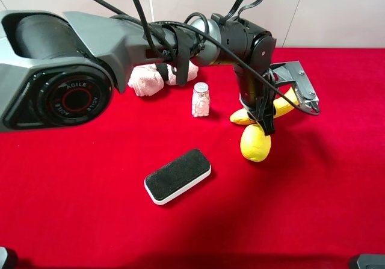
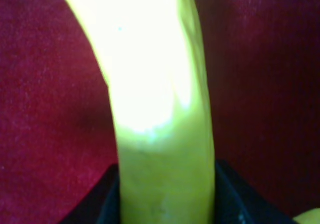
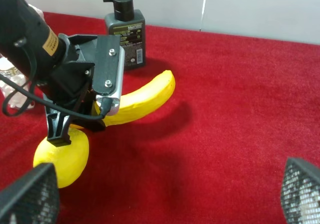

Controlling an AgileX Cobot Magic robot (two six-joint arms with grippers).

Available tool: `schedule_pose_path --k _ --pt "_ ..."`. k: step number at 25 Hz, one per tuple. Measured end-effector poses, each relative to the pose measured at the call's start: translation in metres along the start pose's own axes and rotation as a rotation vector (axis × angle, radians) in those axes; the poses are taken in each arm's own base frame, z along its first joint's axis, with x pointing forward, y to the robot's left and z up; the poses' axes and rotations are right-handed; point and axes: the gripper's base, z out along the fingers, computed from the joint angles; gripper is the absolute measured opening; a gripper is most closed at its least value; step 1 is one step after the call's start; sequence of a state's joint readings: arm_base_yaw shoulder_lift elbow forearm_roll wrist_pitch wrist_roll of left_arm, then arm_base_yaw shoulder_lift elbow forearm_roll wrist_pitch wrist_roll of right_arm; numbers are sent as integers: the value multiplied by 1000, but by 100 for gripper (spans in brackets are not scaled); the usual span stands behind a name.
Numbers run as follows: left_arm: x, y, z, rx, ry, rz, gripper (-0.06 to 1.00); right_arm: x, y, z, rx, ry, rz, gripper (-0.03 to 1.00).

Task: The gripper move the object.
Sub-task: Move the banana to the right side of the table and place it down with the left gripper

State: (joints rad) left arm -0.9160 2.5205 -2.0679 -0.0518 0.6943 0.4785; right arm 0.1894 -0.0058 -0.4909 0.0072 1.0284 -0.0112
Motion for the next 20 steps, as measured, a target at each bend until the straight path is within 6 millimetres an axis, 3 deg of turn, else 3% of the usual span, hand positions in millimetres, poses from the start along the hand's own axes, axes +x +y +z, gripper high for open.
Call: schedule_pose_path --k 20 --pt "1 3 0 -30 14 37 36 0 0 0 -1 0 0 69"
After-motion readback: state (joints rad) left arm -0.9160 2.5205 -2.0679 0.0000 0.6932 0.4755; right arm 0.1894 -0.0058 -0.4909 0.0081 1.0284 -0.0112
